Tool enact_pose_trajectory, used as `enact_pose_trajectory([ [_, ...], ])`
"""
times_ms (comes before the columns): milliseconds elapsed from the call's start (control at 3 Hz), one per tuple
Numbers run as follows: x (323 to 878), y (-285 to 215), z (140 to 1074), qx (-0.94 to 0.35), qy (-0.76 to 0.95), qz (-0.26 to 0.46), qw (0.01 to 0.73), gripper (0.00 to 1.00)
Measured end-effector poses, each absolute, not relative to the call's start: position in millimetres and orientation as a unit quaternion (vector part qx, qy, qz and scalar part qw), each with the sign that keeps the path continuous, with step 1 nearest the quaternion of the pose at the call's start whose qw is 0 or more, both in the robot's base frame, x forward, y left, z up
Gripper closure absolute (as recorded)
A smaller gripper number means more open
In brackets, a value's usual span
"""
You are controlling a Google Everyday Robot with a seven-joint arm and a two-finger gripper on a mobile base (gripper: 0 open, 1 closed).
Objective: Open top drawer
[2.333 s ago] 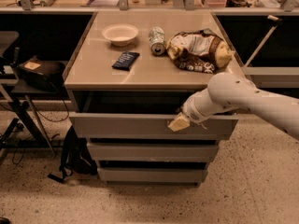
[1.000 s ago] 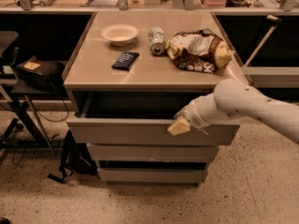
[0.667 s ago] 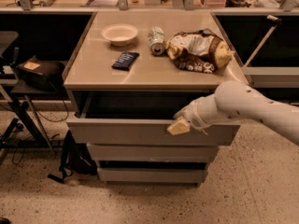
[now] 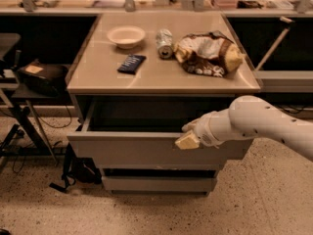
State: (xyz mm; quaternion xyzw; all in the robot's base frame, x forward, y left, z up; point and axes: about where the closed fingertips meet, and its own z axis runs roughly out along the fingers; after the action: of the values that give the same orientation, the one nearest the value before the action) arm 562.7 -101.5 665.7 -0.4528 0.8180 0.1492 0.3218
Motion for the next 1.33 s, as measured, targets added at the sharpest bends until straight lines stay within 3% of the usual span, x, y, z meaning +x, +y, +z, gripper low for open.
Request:
enact_pose_trajectory([
  [1333, 520.5, -107.7, 667.0, -0.448, 0.818, 0.162, 0.322, 1.0],
])
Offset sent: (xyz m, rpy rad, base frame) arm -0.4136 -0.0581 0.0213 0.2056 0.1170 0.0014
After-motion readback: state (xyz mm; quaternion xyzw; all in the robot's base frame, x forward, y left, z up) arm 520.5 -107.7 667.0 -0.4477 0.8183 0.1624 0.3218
